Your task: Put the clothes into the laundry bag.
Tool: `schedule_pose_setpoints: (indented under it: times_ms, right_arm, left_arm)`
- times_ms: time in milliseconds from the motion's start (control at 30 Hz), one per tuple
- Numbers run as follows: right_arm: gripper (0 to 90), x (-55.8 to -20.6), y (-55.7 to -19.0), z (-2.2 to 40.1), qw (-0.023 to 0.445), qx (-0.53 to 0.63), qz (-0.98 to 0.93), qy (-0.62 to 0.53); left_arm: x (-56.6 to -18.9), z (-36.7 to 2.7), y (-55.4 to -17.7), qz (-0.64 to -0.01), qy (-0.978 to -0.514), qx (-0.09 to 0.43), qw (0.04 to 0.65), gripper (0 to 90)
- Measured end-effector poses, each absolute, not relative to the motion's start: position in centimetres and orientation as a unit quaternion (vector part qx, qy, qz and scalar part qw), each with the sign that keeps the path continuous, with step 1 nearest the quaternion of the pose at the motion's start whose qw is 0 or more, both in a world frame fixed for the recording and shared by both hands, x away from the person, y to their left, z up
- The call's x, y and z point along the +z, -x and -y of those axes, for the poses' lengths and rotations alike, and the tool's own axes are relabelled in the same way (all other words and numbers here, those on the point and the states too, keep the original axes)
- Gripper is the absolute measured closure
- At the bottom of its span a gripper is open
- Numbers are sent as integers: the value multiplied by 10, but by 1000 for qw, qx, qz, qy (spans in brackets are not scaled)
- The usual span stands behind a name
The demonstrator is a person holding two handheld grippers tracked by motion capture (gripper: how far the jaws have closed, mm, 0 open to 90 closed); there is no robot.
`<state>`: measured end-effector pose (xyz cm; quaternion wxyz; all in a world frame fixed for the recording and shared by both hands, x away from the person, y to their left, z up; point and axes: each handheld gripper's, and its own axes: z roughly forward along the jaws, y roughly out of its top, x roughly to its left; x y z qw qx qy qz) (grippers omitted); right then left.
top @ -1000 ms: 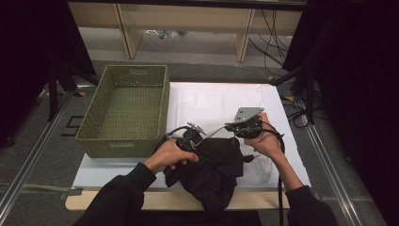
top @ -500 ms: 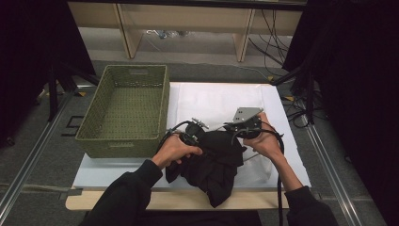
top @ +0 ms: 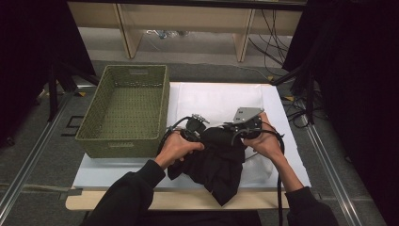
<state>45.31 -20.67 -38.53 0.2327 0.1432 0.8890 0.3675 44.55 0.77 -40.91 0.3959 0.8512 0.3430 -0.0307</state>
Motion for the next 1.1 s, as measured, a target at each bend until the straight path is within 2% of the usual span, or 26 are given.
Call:
schedule_pose_setpoints:
  times_ms: [100,200,300,400,467,600,733,900,933,967,1033,1067,1100]
  right_arm:
    - [895,-384,-452,207,232,367,-889,-145]
    - [895,-389,-453,205,234,356,-894,-140]
    - [895,-391,-453,207,231,355,-895,-136]
    - [895,-392,-453,210,229,355,-894,-149]
    - [895,-394,-454,211,226,354,-895,-148]
    - [895,-394,-455,211,229,354,-895,-141]
    - [895,-393,-454,211,231,355,-894,-143]
    - [896,-393,-453,209,230,353,-896,-139]
    - [895,-393,-452,208,231,352,-895,-144]
    - [895,-393,-452,207,232,352,-895,-144]
    - [895,-393,-452,207,233,349,-896,-146]
    - [895,-393,-451,207,228,350,-897,-144]
    - [895,-393,-453,206,232,351,-897,-135]
  left_arm:
    - [-423,-2,-449,-347,-858,-2,378,610]
    - [-434,1,-450,-370,-843,-10,391,487]
    - [-425,-4,-448,-372,-839,10,397,350]
    - [-414,-13,-439,-367,-839,9,402,281]
    - [-407,-21,-430,-359,-839,15,408,192]
    - [-398,-34,-419,-346,-844,30,409,159]
    - [-402,-53,-404,-320,-865,57,382,157]
    - [-421,-63,-401,-320,-872,55,366,154]
    - [-429,-64,-404,-304,-890,50,337,167]
    - [-429,-64,-404,-304,-890,50,337,208]
    - [-434,-59,-406,-296,-896,46,329,454]
    - [-435,-54,-406,-281,-902,46,325,553]
    - [-435,-54,-406,-281,-902,46,325,615]
